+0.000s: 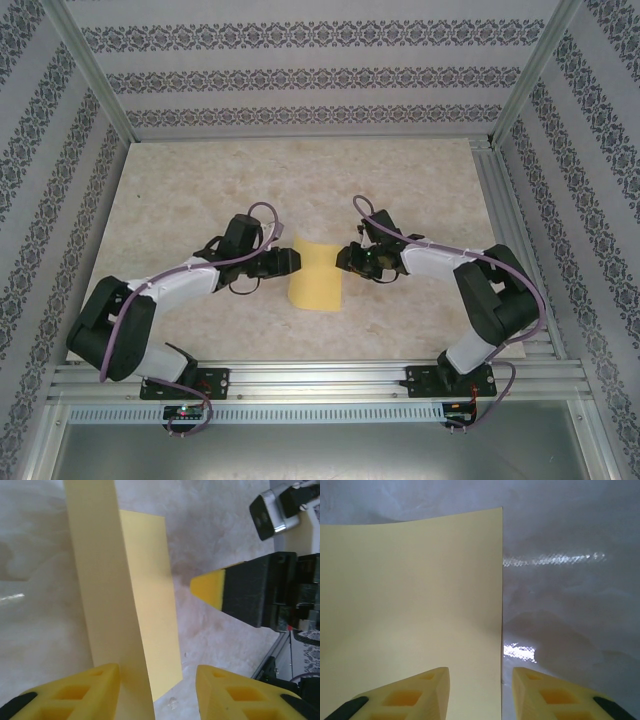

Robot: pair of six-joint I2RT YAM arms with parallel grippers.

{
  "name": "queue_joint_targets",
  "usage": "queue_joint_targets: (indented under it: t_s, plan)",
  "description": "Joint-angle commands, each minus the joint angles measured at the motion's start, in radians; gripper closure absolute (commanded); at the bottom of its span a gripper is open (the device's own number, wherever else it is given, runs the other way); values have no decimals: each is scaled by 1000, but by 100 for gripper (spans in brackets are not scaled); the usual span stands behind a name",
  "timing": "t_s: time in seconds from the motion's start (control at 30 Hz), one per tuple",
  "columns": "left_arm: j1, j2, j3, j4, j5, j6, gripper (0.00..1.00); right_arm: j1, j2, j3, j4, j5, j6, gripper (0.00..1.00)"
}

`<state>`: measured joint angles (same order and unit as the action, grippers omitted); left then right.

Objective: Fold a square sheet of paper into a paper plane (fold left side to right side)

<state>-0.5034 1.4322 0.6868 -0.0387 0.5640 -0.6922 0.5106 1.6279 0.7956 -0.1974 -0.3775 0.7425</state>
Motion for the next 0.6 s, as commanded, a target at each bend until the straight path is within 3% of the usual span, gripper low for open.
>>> queue_joint_targets:
  t_s: [0.0, 0.3, 0.57]
  plan:
    - [-30, 24, 45, 74, 42, -21, 52, -3, -21, 8, 48, 16, 19, 62]
    - [-87, 115, 118, 81, 44, -13, 51, -57, -137, -46, 209, -106, 121, 41]
    - [-106, 163, 137, 89, 40, -13, 52, -7, -67, -13, 338, -157, 223, 41]
